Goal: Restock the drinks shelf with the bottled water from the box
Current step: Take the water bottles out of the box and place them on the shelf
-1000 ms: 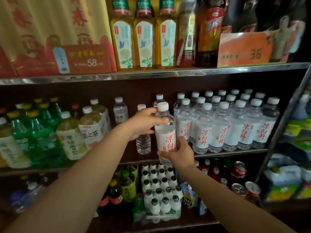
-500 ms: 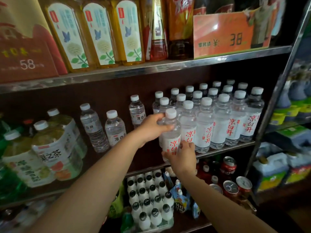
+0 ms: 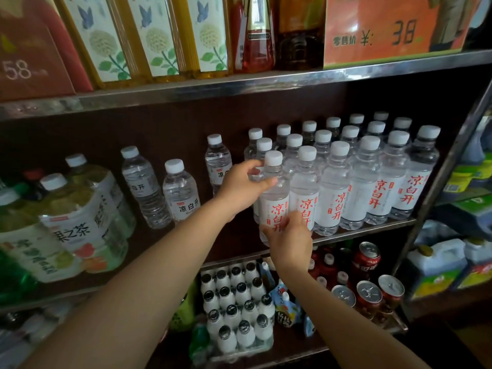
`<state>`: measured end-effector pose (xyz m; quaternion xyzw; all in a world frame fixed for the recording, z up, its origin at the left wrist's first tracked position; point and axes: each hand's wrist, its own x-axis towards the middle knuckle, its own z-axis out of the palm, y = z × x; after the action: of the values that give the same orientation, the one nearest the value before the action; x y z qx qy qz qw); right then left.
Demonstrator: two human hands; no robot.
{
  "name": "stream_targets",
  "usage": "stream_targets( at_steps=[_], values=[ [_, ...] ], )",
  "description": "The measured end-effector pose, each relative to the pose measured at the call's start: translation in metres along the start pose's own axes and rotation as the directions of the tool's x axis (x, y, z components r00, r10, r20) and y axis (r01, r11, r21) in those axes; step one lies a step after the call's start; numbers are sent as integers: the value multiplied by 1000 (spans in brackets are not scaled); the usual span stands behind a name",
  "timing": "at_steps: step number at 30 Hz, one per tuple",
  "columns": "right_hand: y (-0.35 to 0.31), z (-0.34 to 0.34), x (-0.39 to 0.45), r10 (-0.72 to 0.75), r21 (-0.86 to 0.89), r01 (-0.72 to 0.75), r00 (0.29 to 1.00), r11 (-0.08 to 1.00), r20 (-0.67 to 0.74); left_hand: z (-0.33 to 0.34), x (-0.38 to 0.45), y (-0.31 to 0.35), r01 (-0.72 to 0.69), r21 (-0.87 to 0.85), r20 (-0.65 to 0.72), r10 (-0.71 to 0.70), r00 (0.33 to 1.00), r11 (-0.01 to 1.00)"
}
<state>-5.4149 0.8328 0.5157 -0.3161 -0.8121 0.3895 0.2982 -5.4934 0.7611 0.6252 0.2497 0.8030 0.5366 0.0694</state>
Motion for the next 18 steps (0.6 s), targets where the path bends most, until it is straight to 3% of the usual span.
stream_targets(
  at_steps=[5, 9, 18],
  values=[
    [-1, -1, -4, 30, 18, -30, 1000, 999, 2, 0, -10, -3, 39, -81, -17, -41, 999, 996],
    [-2, -2, -7, 58, 78, -60, 998, 995, 34, -4, -22, -9, 69, -31, 4, -69, 998, 997],
    [-3, -20, -25, 59, 117, -91, 964, 989, 258, -33, -76, -29, 259, -108, 43, -256, 966, 960]
  ],
)
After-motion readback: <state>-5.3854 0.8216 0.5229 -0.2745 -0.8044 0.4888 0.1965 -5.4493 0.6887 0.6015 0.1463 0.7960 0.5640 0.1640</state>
